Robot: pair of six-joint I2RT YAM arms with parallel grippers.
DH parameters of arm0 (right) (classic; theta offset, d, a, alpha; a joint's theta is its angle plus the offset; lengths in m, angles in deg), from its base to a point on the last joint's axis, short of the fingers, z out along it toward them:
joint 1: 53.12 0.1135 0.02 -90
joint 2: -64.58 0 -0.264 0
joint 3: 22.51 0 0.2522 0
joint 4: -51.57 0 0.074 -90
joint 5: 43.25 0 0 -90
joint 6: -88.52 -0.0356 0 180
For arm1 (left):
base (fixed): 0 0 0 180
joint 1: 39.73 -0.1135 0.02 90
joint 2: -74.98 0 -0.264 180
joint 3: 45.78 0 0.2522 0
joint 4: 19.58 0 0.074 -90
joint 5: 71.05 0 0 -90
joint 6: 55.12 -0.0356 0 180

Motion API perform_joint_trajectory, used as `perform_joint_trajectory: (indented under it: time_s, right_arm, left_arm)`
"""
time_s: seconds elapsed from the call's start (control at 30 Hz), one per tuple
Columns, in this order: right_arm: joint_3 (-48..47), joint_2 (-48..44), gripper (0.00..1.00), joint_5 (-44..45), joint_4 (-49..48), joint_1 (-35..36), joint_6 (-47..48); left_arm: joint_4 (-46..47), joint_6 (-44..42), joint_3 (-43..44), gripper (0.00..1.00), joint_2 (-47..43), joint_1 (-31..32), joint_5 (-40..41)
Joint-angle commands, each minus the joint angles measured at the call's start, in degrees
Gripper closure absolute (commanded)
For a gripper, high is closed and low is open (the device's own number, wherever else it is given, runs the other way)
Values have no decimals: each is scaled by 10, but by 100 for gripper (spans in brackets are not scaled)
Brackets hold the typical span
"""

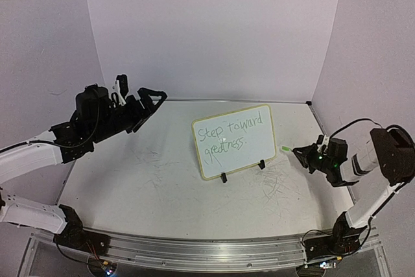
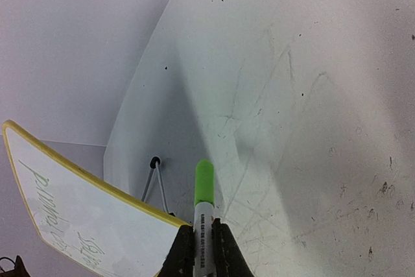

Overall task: Write a sentence on the whiteboard
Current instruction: Put down the whiteboard marker at the corner of the board, then reset both arms

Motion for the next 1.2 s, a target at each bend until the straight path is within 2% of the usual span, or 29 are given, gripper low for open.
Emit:
perform_joint_trajectory:
  time_s: [0.0,0.2,0.57,0.67,0.77,0.87,0.9,1.07,1.17]
  right_arm:
    - [4,25,93,1,-59,-2,2]
    - [10,22,84,18,-31,-2,21]
    - [1,-89,64,110,169,-2,87]
    - [-8,-147,54,171,269,-2,93]
    - [-21,-225,39,239,375,-2,96]
    - [-42,-305,9,287,469,-1,119]
    - [-49,-331,6,298,497,-2,125]
    - [-103,-463,2,335,628,-2,156]
    - [-174,-539,2,301,682,-1,210]
  left_arm:
    - [8,-17,-6,1,-23,-2,-5]
    - [7,-31,-6,1,-30,-2,-1]
    - [2,-64,8,1,-38,-2,11]
    - [-13,-84,18,1,-40,-2,24]
    - [-32,-113,29,1,-45,-2,58]
    - [-51,-151,48,1,-43,-1,88]
    - [-53,-161,54,1,-43,-2,97]
    - [-93,-236,108,1,-36,-1,139]
    - [-115,-280,151,1,-34,-1,151]
